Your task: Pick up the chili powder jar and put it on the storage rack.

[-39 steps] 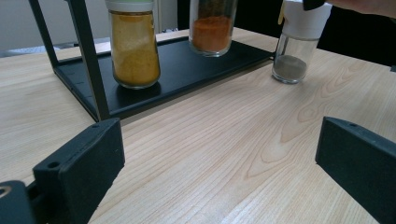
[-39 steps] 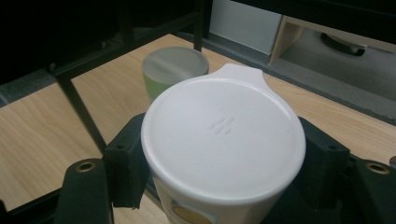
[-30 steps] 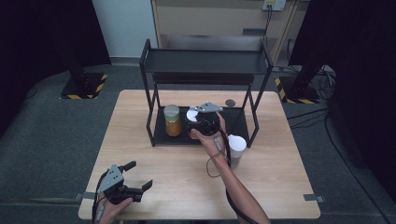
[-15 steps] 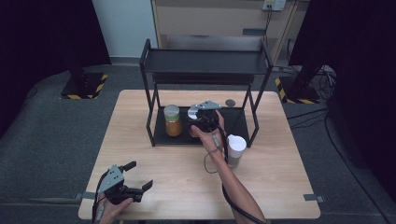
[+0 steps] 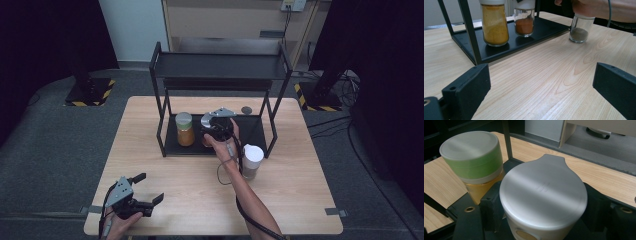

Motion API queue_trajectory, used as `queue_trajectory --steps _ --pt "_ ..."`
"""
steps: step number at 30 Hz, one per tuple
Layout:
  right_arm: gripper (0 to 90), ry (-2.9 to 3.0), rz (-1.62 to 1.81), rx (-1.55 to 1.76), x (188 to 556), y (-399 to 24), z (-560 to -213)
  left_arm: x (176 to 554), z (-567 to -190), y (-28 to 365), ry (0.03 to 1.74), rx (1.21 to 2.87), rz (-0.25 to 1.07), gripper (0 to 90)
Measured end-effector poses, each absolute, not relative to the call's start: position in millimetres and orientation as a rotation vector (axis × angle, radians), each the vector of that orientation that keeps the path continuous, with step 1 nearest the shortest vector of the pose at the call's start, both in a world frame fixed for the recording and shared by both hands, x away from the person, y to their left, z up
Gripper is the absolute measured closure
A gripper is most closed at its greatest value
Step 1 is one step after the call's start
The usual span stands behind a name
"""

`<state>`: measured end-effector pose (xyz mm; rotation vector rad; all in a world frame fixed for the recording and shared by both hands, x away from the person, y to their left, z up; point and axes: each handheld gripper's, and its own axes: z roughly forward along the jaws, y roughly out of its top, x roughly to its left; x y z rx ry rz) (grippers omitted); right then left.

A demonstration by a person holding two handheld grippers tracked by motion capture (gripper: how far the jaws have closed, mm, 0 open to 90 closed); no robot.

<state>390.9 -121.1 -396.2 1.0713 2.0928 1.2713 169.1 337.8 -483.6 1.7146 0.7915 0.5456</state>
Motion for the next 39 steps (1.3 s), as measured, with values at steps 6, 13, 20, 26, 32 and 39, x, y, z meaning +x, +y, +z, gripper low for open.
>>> queue_trajectory --steps 6,13,20,26,32,39 --pt "31.7 2.088 1.269 1.091 393.0 -122.1 -397.2 168.9 -483.6 337.4 0.791 1.716 0.548 0.1" --pt "31.7 2.090 1.270 1.089 394.6 -122.0 -399.0 169.0 -483.6 337.8 0.792 1.716 0.546 0.1" --pt "31.6 2.085 1.279 1.084 394.7 -123.3 -401.8 168.7 -483.5 337.6 0.791 1.716 0.548 0.1" --pt "31.3 2.082 1.286 1.075 393.8 -124.1 -404.1 168.8 -483.4 337.3 0.790 1.717 0.548 0.1" --pt "24.2 2.092 1.288 1.071 395.1 -123.5 -403.7 168.6 -483.4 337.4 0.790 1.717 0.549 0.1" --pt "14.7 2.068 1.304 1.085 391.2 -123.5 -403.6 168.8 -483.5 337.4 0.790 1.716 0.548 0.0"
